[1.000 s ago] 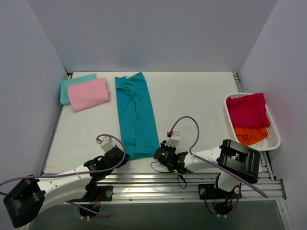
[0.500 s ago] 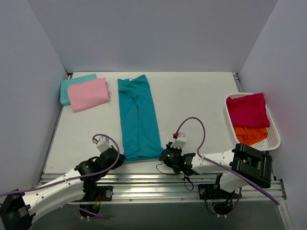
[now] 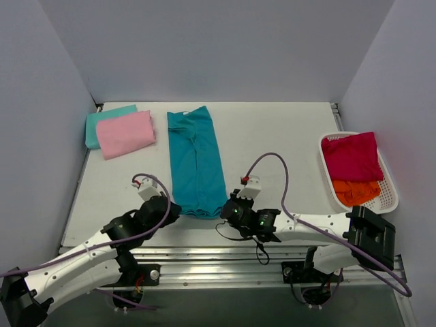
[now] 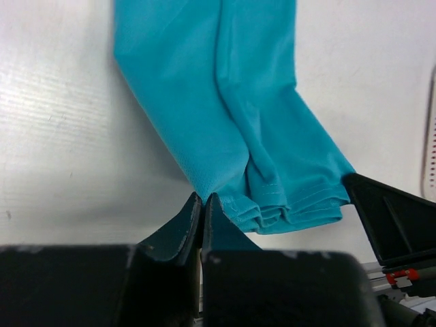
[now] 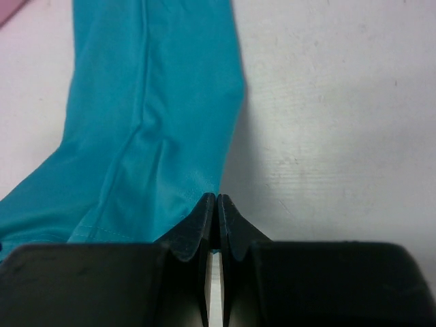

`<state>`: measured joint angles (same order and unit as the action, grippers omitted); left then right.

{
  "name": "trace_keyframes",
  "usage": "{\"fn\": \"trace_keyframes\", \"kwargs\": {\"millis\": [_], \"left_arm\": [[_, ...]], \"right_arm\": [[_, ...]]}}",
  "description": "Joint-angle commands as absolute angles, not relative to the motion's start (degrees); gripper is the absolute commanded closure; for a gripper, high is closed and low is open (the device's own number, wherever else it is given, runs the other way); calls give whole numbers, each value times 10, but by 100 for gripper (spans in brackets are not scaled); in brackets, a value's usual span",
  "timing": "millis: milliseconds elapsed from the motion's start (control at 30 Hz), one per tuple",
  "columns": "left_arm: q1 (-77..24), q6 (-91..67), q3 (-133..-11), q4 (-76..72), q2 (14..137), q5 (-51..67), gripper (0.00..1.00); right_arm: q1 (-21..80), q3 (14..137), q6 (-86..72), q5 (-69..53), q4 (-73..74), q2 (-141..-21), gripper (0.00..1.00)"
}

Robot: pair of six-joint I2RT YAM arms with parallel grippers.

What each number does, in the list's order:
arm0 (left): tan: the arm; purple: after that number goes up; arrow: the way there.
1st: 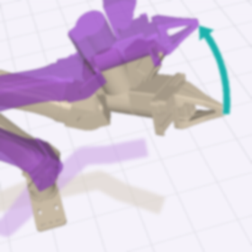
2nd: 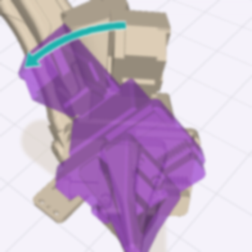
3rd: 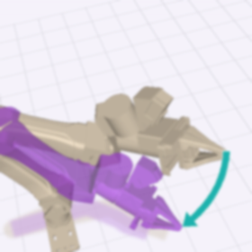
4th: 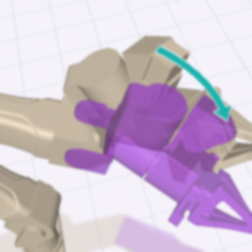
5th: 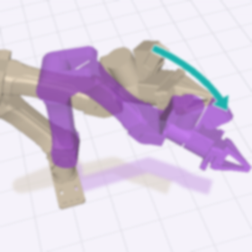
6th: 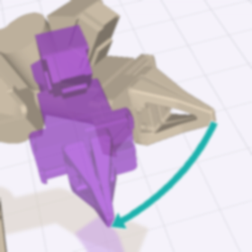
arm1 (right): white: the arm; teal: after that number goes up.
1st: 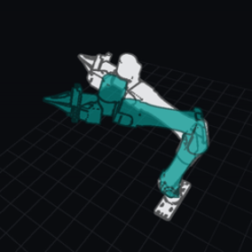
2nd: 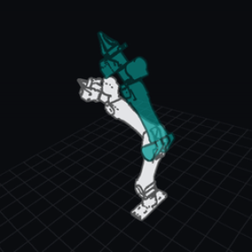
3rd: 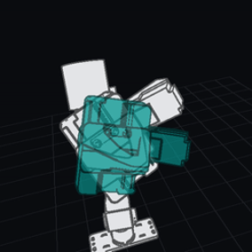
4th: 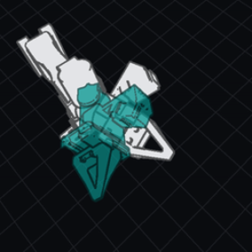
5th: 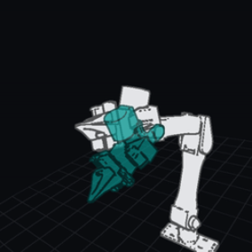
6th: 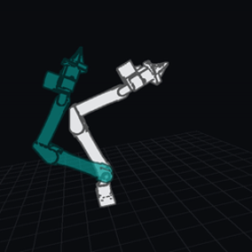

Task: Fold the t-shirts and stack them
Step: Fold the tshirt

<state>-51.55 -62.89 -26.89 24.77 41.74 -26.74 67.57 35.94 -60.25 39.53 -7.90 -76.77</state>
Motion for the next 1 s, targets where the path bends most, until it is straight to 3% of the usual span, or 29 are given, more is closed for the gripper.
{"fn": "trace_keyframes", "kwargs": {"millis": [0,200,567,967], "left_arm": [[-507,-585,-330,249,425,-285,98],[-474,-539,-388,244,450,-279,97],[-274,-478,-378,97,557,-148,98],[-212,-465,-440,-14,705,-102,98]], "right_arm": [[673,414,-561,457,-40,-753,100],[641,466,-513,471,-56,-775,100],[519,533,-461,440,-126,-857,100],[472,615,-432,367,-199,-986,100]]}}
